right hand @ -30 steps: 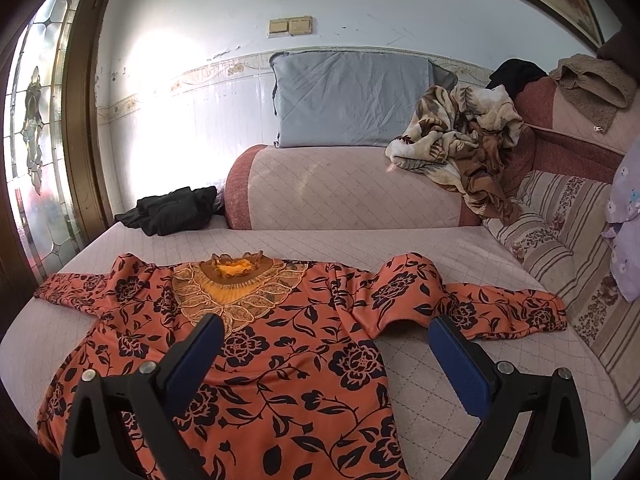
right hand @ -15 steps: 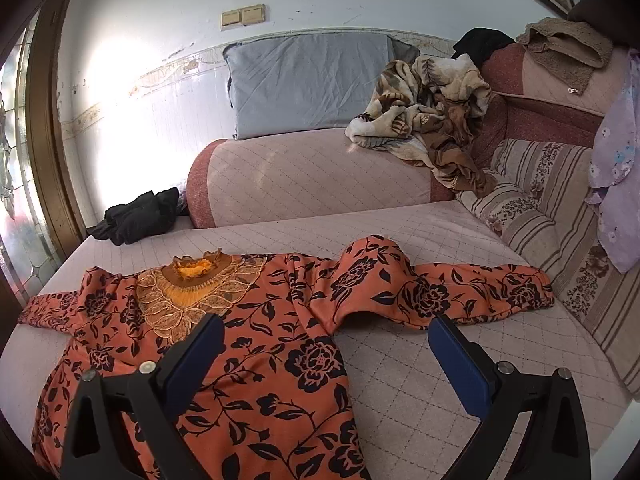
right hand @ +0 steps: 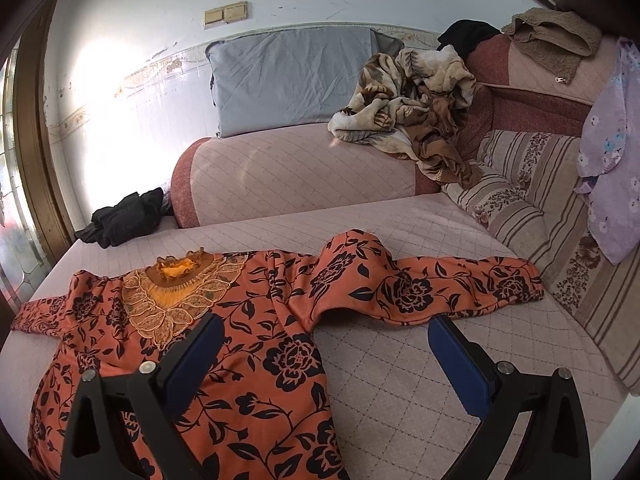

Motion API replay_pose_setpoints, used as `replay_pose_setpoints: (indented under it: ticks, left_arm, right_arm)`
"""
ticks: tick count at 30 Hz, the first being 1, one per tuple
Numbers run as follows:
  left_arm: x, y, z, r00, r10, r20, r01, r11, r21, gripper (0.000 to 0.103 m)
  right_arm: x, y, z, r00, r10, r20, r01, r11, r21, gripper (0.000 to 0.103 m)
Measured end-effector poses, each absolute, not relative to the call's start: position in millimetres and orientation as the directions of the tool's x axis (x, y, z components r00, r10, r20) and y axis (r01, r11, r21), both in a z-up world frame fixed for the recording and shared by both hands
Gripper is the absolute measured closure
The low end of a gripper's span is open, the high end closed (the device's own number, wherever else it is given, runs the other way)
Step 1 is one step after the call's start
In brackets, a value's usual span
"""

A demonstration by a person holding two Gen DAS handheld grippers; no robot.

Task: Fold small clothes
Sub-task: 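Grasp a sleeve cuff with the right gripper and lift it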

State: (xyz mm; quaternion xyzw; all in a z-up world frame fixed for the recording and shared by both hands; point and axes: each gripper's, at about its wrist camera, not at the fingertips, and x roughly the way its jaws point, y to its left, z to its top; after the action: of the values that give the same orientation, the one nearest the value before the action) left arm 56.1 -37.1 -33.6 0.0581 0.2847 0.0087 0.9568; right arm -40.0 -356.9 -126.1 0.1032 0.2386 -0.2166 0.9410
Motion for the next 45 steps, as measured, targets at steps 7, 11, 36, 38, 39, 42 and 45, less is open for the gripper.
replay_pose_setpoints:
  ticks: [7,11,36,38,39,42,45]
  left_arm:
    - [96.2,-65.7,-92.3,0.770,-0.008,-0.638,0.099,0.989,0.107,0.000]
    - [136.2,-89.6,-164.5,0.626,-0.038,-0.779,0.146,0.987,0.069,0.000]
    - [159.5,-99.2,-234.8,0.468,-0.009,-0.884,0.115,0.992,0.050,0.000]
    - [164.6,-96.0,-227.6,0.475,-0.006,-0.880,0.105,0.993,0.050,0.000]
    - [167.0,-91.5,-223.7,0.496,0.013,-0.868,0.090,0.994,0.066,0.000]
    - [168.4,-74.9,-209.8,0.547,0.084,-0.833,0.028,0.993,0.119,0.000]
    - [171.7,-44.8,-195.7,0.571,0.128,-0.811,-0.061,0.992,0.113,0.000]
  right_arm:
    - [-49.2,-417.6,-129.8,0.786,-0.301,-0.540,0.509,0.811,0.289,0.000]
    - [-64.0,-500.5,-159.3,0.794,-0.193,-0.577,0.562,0.596,0.574,0.000]
    - [-30.7,-715.5,-240.7,0.785,-0.273,-0.556,0.611,0.190,0.769,0.093]
    - [-23.5,-698.7,-206.2,0.837,-0.271,-0.475,0.541,0.286,0.791,0.094]
    - [-19.8,-688.3,-190.4,0.866,-0.255,-0.431,0.496,0.319,0.808,0.094]
    - [-5.6,-640.8,-141.8,0.948,-0.155,-0.277,0.317,0.402,0.859,0.094]
    - [19.3,-573.6,-97.9,0.986,-0.042,-0.162,0.162,0.492,0.855,0.094]
